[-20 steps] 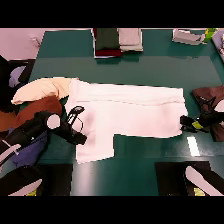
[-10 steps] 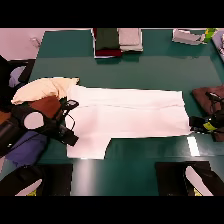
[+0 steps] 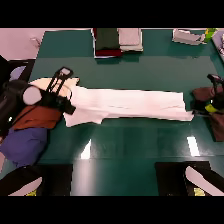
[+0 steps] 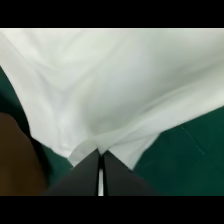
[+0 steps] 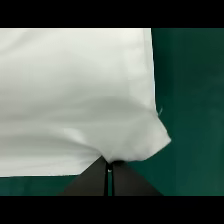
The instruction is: Fold the shirts.
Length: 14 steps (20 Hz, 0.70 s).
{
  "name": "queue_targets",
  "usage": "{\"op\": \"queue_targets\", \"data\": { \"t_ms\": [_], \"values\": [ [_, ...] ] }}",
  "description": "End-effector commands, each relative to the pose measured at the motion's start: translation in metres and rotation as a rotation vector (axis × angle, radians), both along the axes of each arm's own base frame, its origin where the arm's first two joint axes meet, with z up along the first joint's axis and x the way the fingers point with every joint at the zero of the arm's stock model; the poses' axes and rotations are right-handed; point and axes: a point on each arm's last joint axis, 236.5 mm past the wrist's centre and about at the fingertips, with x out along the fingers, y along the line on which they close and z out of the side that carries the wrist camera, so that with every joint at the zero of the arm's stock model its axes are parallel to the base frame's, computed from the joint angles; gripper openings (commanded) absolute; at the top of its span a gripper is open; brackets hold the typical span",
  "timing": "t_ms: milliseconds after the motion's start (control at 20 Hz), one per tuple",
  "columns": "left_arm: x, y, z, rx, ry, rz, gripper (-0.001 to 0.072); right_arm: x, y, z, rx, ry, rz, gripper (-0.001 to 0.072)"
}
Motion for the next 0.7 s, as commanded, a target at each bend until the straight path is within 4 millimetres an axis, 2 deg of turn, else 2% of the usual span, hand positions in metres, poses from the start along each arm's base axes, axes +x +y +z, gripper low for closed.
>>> {"op": "queue_targets", "data": {
  "t_ms": [0,200,300,450,500,550,600,650],
  "values": [
    [0.07,0.004,-0.012,0.051,-0.073,-0.047,0.0028,0.058,-0.001,0.0,-0.012,-0.05,0.019,0.0015],
    [0.118,-0.012,-0.042,0.078,-0.08,-0.104,0.0028,0.107,0.001,-0.013,-0.008,-0.052,0.029,0.0015],
    [0.13,-0.017,-0.053,0.079,-0.076,-0.104,0.0029,0.124,0.005,-0.021,0.008,-0.036,0.039,0.0017],
    [0.14,-0.02,-0.05,0.069,-0.106,-0.1,0.0032,0.143,0.02,-0.032,0.104,-0.038,0.02,0.0019],
    [0.141,-0.02,-0.046,0.068,-0.11,-0.099,0.0256,0.151,0.026,-0.032,0.137,-0.056,0.015,0.0024],
    [0.144,-0.021,-0.04,0.053,-0.117,-0.075,0.0475,0.156,0.03,-0.03,0.153,-0.072,0.018,0.0133],
    [0.146,-0.022,-0.032,0.04,-0.123,-0.053,0.0489,0.16,0.026,-0.027,0.152,-0.086,0.014,0.0383],
    [0.148,-0.023,-0.023,0.026,-0.126,-0.03,0.0489,0.162,0.024,-0.021,0.147,-0.095,0.028,0.0473]
  ]
}}
